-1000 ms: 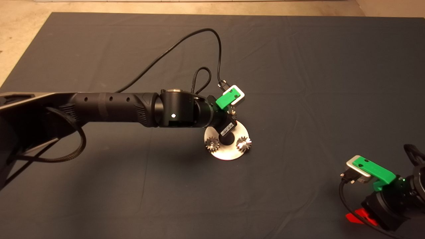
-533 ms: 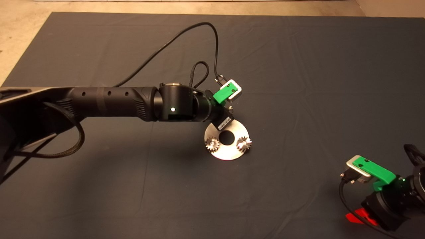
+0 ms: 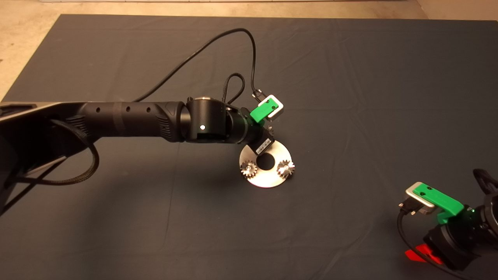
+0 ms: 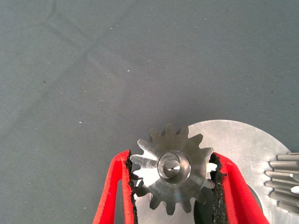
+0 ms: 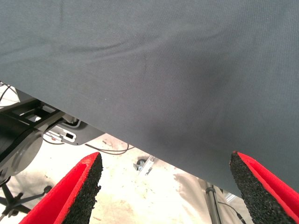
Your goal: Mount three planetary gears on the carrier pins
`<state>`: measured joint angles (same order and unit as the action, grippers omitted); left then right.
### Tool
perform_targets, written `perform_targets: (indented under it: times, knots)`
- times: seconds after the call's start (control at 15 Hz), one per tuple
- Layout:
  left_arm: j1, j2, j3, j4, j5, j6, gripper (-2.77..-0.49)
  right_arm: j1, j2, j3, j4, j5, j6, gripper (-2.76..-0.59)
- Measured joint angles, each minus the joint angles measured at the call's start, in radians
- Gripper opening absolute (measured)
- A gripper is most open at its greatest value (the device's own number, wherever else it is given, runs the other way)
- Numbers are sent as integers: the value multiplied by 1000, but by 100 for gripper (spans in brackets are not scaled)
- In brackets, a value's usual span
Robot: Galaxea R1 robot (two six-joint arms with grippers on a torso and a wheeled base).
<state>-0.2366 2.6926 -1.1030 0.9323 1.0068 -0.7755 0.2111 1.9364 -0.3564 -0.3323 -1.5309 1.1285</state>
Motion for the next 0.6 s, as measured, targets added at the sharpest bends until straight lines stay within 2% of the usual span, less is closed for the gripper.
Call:
perform_targets:
  times: [0.13, 0.6]
  knots:
    - [0, 0, 0, -13, 0, 0, -262, 0, 0, 0, 0, 0, 0, -134]
    - [0, 3, 0, -13, 3, 0, -263, 0, 0, 0, 0, 0, 0, -134]
